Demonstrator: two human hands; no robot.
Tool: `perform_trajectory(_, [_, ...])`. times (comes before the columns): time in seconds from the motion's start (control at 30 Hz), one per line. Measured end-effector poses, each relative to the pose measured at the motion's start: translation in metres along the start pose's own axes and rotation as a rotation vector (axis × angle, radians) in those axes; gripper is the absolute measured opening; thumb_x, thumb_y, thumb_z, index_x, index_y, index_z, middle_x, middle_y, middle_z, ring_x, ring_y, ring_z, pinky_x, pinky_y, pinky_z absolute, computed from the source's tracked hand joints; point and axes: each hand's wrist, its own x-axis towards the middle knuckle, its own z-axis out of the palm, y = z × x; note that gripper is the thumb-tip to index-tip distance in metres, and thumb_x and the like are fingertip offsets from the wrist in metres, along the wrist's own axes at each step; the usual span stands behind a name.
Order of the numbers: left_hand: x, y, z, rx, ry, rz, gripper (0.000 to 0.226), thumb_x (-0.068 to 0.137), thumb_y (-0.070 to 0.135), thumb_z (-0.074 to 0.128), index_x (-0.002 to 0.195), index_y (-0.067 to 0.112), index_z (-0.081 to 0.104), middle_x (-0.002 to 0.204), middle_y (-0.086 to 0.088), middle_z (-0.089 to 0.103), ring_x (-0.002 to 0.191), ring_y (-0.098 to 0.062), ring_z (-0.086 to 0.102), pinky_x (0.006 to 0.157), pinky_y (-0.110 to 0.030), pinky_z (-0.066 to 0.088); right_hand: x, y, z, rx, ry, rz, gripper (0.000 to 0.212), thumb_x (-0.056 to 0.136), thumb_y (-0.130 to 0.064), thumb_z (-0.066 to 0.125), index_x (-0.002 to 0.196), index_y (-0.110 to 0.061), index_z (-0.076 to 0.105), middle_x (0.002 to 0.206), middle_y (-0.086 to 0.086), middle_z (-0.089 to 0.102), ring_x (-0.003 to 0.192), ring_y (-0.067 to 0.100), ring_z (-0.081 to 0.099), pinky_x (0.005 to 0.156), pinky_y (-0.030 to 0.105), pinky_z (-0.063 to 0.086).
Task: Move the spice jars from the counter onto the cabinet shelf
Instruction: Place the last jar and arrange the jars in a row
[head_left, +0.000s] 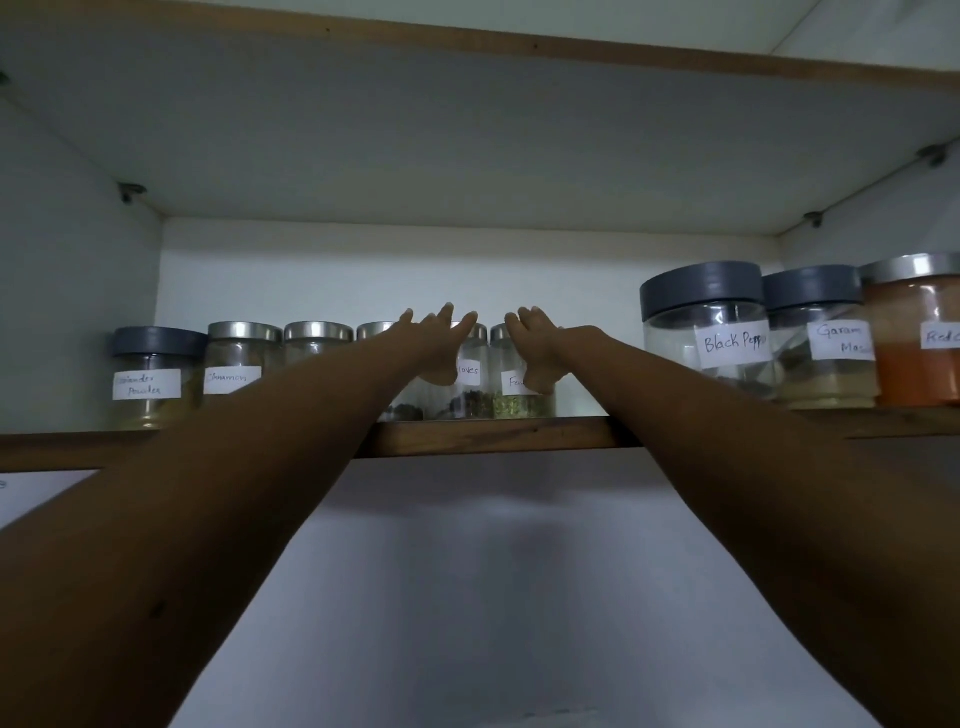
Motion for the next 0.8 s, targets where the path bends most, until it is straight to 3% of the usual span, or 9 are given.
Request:
perform_trajectory(0.1, [0.0,0.0,0.002,-0.012,0.027,-0.008,0.08,0.094,0.019,0.047,0.148,0.021,-0.013,0.156,-0.013,-0.014,0.145,-0.027,-0.001,0.115,-0.047,-0.001,-0.001,0.001,0.003,0.012,-0.027,0.001,0.09,0.087,-0.007,0.053,0.145,-0.004,-0.016,0.153,0.015,-0.021,0.143,0.028,-0.013,0.115,0.047,0.016])
perform_trajectory(0.3, [-0.002,-0.004,0.005,-0.027,0.099,0.009,0.088,0.094,0.022,0.05,0.145,0.022,-0.022,0.155,-0.014,-0.02,0.145,-0.028,-0.006,0.114,-0.051,-0.002,-0.005,-0.001,0.001,0.03,0.062,0.031,0.088,0.09,-0.007,0.052,0.145,-0.006,-0.017,0.153,0.015,-0.024,0.143,0.03,-0.012,0.116,0.045,0.003])
perform_trajectory(0.4, [-0.008,-0.009,-0.006,0.063,0.188,0.024,0.084,0.094,0.039,0.049,0.147,0.026,-0.013,0.157,-0.012,-0.013,0.145,-0.029,-0.006,0.113,-0.054,-0.002,-0.008,-0.004,-0.006,-0.015,0.193,0.042,0.073,0.091,-0.009,0.049,0.148,-0.005,0.003,0.156,0.018,-0.004,0.143,0.036,0.007,0.114,0.044,0.017])
perform_trajectory(0.47, [-0.018,-0.011,-0.021,0.166,0.23,0.068,0.066,0.095,0.042,0.045,0.149,0.028,0.01,0.158,-0.006,0.003,0.145,-0.026,0.0,0.113,-0.054,-0.001,-0.015,-0.009,-0.015,-0.036,0.319,0.038,0.05,0.09,-0.01,0.052,0.136,-0.003,0.036,0.145,0.019,0.028,0.129,0.035,0.035,0.099,0.04,0.038])
perform_trajectory(0.53, [-0.033,-0.01,-0.038,0.187,0.284,0.109,0.048,0.095,0.039,0.044,0.141,0.027,0.037,0.154,-0.002,0.026,0.144,-0.023,0.012,0.114,-0.051,0.002,-0.025,-0.013,-0.025,-0.018,0.449,0.044,0.032,0.087,-0.008,0.055,0.118,-0.001,0.053,0.125,0.017,0.047,0.111,0.032,0.048,0.082,0.038,0.044])
perform_trajectory(0.7, [-0.07,-0.008,-0.072,0.178,0.306,0.173,0.029,0.093,0.026,0.043,0.112,0.022,0.064,0.122,0.003,0.064,0.117,-0.019,0.054,0.112,-0.042,0.022,-0.05,-0.016,-0.046,-0.039,0.534,0.023,0.019,0.084,-0.01,0.057,0.099,0.001,0.059,0.101,0.015,0.06,0.094,0.031,0.055,0.068,0.033,0.038])
perform_trajectory(0.8, [-0.083,-0.002,-0.086,0.08,0.257,0.126,0.029,0.089,0.023,0.042,0.103,0.018,0.067,0.107,-0.002,0.069,0.1,-0.024,0.062,0.092,-0.042,0.048,-0.066,-0.014,-0.06,-0.15,0.515,-0.049,0.007,0.082,-0.009,0.055,0.078,-0.003,0.055,0.084,0.011,0.059,0.082,0.031,0.05,0.066,0.032,0.031])
